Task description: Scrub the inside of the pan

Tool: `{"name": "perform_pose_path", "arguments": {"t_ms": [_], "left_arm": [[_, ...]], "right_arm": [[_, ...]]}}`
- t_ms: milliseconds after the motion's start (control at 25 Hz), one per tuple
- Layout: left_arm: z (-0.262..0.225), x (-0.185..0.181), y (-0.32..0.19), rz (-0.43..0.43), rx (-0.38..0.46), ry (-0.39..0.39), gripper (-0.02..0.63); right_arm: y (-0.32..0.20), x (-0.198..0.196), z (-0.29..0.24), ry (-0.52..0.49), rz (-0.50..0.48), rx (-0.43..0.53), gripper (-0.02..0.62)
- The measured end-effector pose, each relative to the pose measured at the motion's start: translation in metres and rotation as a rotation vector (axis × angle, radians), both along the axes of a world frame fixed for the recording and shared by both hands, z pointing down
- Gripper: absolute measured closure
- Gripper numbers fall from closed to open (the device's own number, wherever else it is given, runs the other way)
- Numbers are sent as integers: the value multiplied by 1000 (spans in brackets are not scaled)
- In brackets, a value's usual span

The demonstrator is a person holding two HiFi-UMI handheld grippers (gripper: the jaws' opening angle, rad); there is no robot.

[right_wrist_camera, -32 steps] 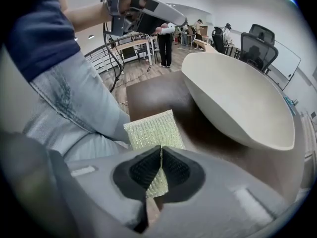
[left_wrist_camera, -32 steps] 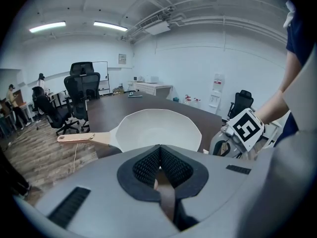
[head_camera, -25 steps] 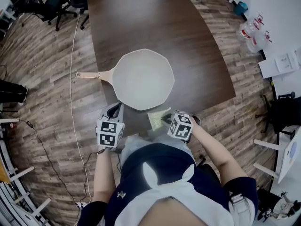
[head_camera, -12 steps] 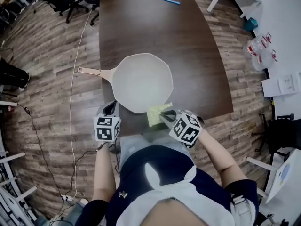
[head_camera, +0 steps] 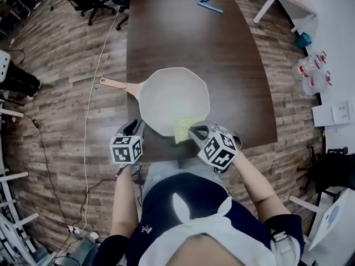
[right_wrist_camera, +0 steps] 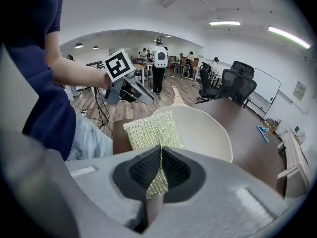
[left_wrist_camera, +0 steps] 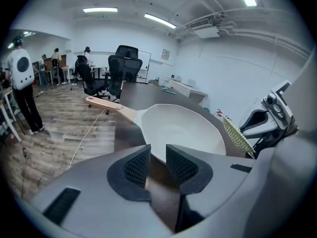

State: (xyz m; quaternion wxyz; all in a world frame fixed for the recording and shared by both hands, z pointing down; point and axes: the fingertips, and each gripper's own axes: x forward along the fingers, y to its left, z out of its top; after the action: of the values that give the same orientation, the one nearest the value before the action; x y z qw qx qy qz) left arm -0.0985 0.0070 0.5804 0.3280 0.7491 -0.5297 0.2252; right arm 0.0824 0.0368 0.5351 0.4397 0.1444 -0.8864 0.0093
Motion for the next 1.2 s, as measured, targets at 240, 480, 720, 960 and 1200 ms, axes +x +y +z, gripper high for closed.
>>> {"name": "perform_pose_path", "arguments": {"t_ms": [240, 480, 720, 960, 1200], "left_arm": [[14, -10, -15, 13, -95, 85, 480], [26, -11, -34, 21, -161, 161, 457], [38, -4, -49, 57, -205, 156, 457], [51, -2, -54, 84, -257, 124, 459], [54, -6, -64, 75, -269, 89, 460]], "right_arm": [[-12, -24, 9, 32, -10, -13, 589], [-27, -45, 13, 55, -21, -8, 589], [-43, -59, 29, 100, 1, -49, 588], [-52, -64, 49, 155, -10, -97, 588], [-59, -70, 67, 234, -62, -99, 588]]}}
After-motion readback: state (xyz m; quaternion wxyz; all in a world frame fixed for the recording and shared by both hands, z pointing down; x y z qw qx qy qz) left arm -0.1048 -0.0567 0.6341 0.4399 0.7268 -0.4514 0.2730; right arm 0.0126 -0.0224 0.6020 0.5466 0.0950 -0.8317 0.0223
